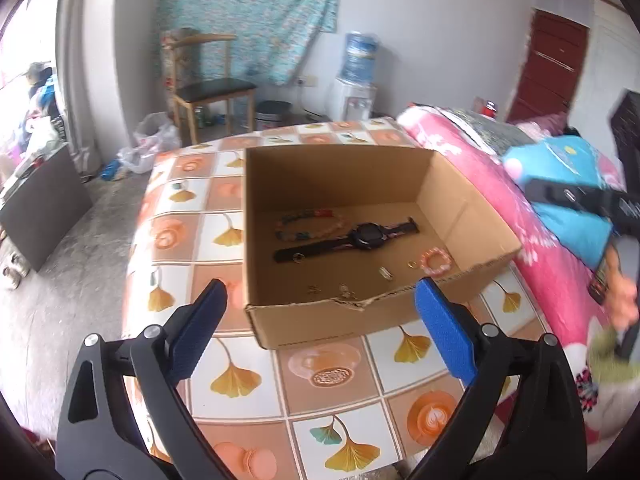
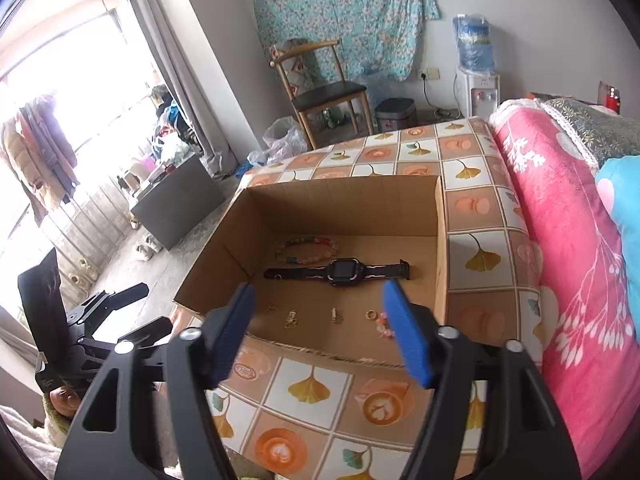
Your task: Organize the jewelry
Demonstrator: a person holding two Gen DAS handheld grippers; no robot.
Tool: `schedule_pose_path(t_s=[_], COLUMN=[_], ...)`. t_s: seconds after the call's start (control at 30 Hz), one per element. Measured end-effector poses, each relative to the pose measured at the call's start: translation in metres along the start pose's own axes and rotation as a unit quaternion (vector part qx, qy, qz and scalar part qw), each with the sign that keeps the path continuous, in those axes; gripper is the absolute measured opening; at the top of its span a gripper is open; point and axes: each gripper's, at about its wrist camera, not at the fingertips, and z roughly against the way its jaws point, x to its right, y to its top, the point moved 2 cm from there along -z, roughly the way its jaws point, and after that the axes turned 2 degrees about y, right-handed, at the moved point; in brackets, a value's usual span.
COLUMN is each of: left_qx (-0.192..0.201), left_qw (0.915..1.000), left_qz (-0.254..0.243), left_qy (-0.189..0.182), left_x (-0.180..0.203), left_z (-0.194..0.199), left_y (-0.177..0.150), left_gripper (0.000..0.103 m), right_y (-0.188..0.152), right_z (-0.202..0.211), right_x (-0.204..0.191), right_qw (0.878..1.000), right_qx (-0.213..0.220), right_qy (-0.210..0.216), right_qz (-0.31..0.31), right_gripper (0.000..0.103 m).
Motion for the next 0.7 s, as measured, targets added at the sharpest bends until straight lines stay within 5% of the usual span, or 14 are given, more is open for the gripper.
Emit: schedule_pose_path(t_s=[0.17,0.3,0.47,0.7], left_qx=[0.014,0.018,0.029,0.026], left_qw=[0.9977,0.9949,0.9878,0.9851], left_qz=[0.016,0.026,0.034,0.027], left_qy=[0.063,0.095,0.150,0.168], left_x=[-0.005,-0.008,-0.008,-0.003], left_z=[0.008,0.012,0.018,0.023], left_y=[0.005,0.009,0.012,0.013], left_gripper=[0.095,0.095,0.095,0.095], right_y=[-0.015,-0.024,-0.026,-0.025], right_z=[-0.001,-0.010,-0.006,0.002], right_x=[-0.013,-0.023,-0.033,-0.039], right_qw=[0.999,0.997,0.989,0.984], right_qx=[0.009,-0.020,-0.002,0.018], right_qy=[-0.043,-0.076,-0.147,-0.174], right_qz=[-0.019,0.000,0.034,0.036], right_gripper=[0.089,0.093,0.096,0.097])
